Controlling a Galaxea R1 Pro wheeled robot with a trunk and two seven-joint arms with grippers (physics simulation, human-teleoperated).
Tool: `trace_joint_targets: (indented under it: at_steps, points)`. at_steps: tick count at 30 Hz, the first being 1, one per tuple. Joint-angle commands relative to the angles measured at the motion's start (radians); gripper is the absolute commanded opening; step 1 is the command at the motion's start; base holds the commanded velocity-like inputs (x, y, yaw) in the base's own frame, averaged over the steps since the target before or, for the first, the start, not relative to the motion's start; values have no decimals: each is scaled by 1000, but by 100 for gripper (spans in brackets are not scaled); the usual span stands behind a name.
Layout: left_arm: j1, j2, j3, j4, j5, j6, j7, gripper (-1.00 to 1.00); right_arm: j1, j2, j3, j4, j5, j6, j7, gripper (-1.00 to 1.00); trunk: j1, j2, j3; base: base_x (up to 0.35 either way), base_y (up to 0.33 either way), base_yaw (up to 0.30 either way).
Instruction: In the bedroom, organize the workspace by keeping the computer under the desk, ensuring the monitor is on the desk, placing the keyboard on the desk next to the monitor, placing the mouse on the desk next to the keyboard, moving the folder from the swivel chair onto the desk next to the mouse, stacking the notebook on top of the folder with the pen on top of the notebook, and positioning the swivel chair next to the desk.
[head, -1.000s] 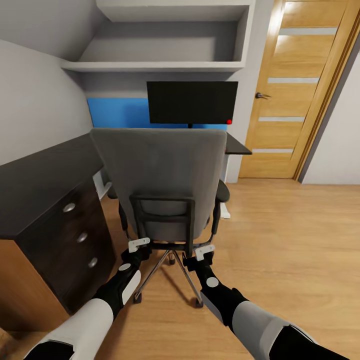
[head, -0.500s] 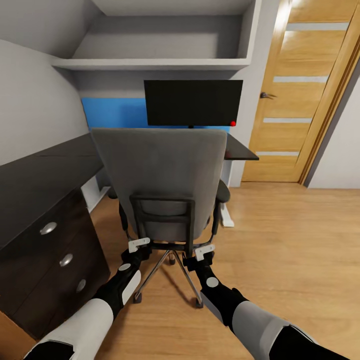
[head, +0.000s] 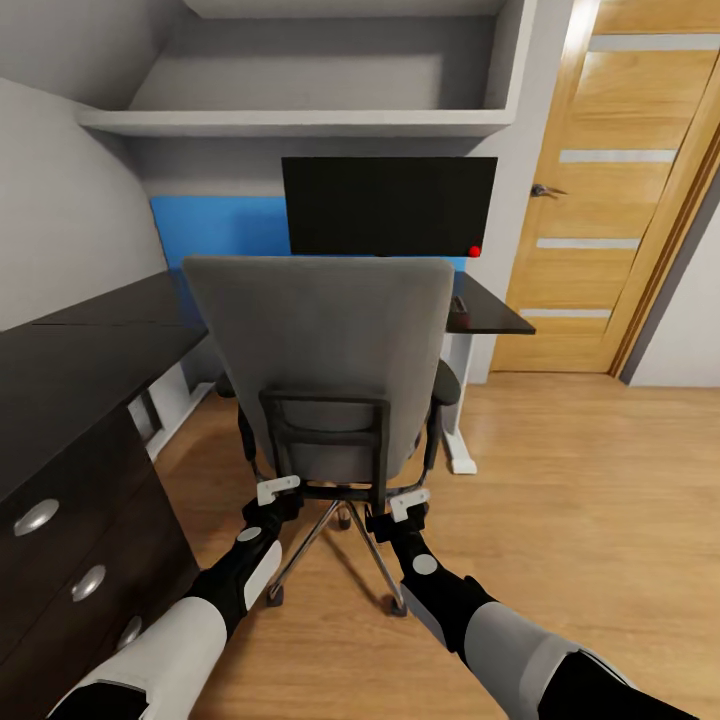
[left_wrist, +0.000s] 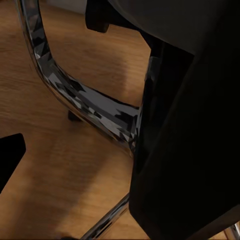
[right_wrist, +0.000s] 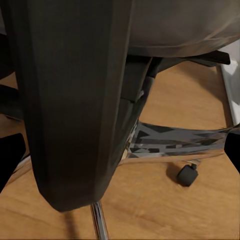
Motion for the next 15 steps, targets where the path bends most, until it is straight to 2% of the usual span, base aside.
trace_joint_targets:
  at_steps: [1,15]
  points:
    - [-1,2,-3,-1,5,-4,12,100,-2,0,-5,2,-15,-8,-10,100,0,0,-1,321,0,0]
    - [-1,2,-3,0,5,-5,12,100,-2,0,-5,2,-15,-8,-10,100,0,0,-1,312,0,0]
